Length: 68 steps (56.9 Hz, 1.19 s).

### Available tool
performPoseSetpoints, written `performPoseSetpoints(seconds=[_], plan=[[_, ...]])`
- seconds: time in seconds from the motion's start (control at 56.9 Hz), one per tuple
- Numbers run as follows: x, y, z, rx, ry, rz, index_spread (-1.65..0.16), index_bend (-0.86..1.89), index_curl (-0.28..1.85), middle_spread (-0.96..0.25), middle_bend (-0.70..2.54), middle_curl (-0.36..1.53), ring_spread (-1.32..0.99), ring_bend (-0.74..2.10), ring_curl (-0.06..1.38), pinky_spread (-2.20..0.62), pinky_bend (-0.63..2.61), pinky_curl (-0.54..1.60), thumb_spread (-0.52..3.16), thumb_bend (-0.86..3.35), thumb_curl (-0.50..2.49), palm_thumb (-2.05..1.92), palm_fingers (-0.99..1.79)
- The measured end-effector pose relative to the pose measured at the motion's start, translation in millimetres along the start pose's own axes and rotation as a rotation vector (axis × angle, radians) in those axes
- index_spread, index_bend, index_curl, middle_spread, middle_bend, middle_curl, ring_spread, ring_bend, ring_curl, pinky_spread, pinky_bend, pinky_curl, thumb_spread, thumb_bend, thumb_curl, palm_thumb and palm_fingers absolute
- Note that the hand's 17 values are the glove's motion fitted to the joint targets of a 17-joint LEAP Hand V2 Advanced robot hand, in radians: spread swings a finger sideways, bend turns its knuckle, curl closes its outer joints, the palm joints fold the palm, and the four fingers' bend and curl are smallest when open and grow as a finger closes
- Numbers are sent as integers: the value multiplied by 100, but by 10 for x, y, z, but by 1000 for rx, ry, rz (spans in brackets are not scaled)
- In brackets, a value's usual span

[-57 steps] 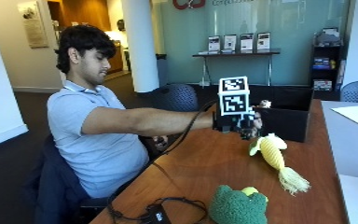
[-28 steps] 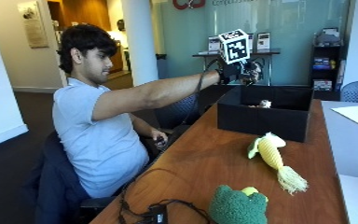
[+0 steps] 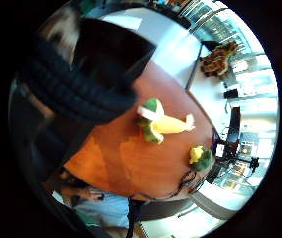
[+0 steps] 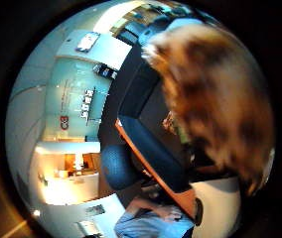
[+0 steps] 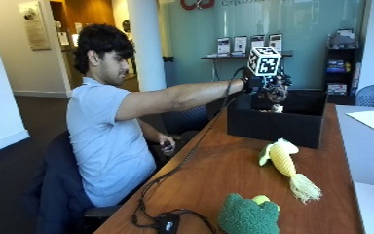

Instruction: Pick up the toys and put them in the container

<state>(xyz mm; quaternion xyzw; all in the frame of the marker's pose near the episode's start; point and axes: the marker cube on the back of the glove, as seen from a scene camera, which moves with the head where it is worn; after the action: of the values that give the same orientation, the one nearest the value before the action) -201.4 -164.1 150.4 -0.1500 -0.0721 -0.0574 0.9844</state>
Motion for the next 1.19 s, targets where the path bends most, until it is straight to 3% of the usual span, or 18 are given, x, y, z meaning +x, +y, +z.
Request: performPoseSetpoints(seconds=[0.035,0.158,0.404,0.562,0.773,1.019,1.195], plan=[[44,7,28,-11,11,-10,-26,23,64,-5,14,43,-11,37,36,-20,116,56,152,29,29,1,-33],[70,9,117,-17,72,-28,-30,14,51,-3,10,36,-5,16,25,-6,98,46,139,12,24,-9,-29],[594,325,-150,-15,95,36,-33,18,45,-3,11,28,-3,16,22,4,86,39,133,-4,23,-6,-18],[1624,986,-600,37,123,159,-33,18,43,-3,12,25,-3,16,21,6,82,37,131,-4,22,-5,-15],[3025,1900,-793,38,136,440,-34,20,42,-3,14,24,-3,16,20,7,79,35,131,-4,22,-5,-12],[4006,2430,-467,-5,117,689,-34,21,42,-3,14,23,-3,15,18,7,76,34,132,-4,22,-5,-10],[4400,2472,69,-103,176,724,-35,24,42,-3,15,24,-3,15,17,8,74,34,132,-3,22,-4,-10]])
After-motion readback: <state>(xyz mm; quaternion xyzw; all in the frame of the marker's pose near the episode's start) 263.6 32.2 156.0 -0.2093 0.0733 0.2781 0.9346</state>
